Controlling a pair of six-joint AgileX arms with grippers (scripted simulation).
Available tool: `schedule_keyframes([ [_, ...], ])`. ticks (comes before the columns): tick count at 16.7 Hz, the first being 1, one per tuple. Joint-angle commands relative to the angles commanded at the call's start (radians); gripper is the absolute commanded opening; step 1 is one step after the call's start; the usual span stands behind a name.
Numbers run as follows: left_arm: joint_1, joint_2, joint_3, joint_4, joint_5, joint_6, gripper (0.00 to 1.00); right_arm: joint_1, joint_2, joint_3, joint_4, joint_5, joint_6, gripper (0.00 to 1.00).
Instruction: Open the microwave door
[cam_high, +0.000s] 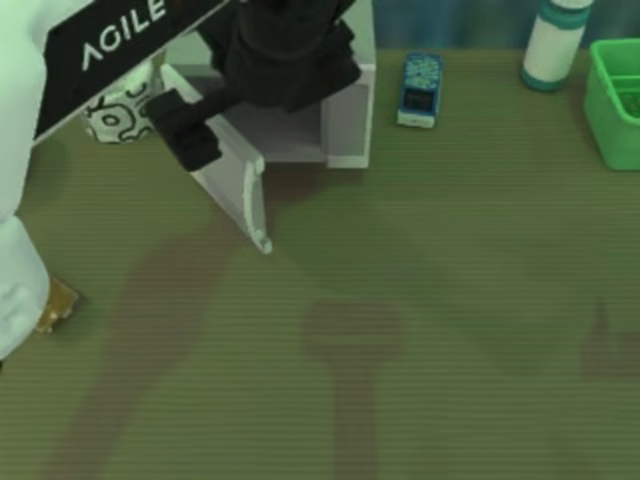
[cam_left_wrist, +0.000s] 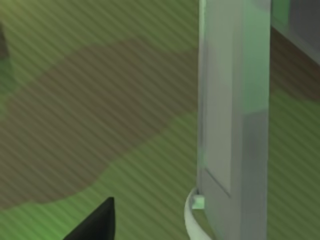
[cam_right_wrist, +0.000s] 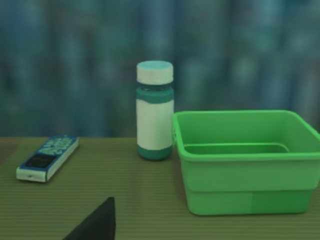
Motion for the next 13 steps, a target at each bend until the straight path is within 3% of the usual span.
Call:
schedule_keyframes([
  [5, 0.033, -0.036, -0.204, 0.182, 0.003, 0.035, 1.00, 0.000, 0.000, 0.000, 0.000, 0.000, 0.000, 1.00],
  [10, 0.035, -0.038, -0.215, 0.193, 0.004, 0.037, 1.00, 0.000, 0.000, 0.000, 0.000, 0.000, 0.000, 1.00],
  [13, 0.035, -0.038, -0.215, 0.193, 0.004, 0.037, 0.77, 0.000, 0.000, 0.000, 0.000, 0.000, 0.000, 1.00],
])
